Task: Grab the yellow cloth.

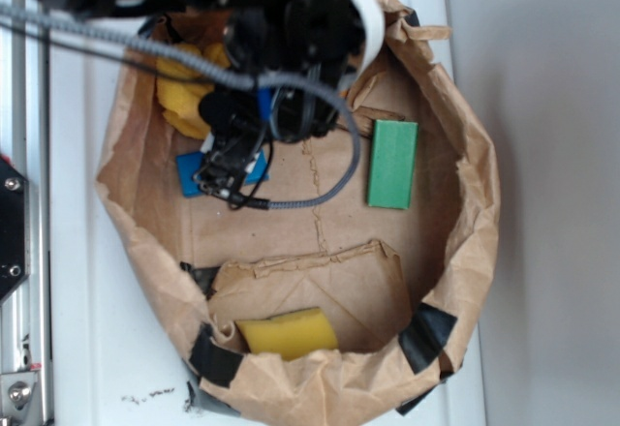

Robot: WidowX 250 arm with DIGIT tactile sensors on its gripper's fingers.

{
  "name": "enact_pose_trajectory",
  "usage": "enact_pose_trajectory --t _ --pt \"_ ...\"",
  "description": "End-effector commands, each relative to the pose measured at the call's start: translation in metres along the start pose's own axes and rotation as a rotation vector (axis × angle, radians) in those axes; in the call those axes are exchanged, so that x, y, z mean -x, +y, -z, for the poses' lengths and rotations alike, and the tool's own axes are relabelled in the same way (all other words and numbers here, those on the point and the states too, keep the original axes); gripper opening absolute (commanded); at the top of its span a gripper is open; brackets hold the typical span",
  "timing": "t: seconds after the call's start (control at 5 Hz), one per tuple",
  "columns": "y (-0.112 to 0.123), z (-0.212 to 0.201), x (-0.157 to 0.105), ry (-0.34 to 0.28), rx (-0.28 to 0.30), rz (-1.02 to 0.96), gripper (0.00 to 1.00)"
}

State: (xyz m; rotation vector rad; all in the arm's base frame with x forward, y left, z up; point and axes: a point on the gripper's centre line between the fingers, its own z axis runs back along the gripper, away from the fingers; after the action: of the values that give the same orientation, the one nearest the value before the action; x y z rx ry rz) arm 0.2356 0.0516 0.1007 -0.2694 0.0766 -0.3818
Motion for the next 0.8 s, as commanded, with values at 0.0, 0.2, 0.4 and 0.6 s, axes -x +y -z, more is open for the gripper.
enact_pose_trajectory --t 0.0,0.2,0.4,0.6 --pt "-0.007 -0.052 -0.010 -0.136 -0.024 -0.032 0.00" --pt "0.004 -0.037 -0.004 -0.059 -0.064 0.010 1.00" --pt "0.016 -0.012 0.006 -0.006 -0.085 0.049 1.00" --pt "0.031 0.013 0.007 0.042 -0.135 0.054 1.00"
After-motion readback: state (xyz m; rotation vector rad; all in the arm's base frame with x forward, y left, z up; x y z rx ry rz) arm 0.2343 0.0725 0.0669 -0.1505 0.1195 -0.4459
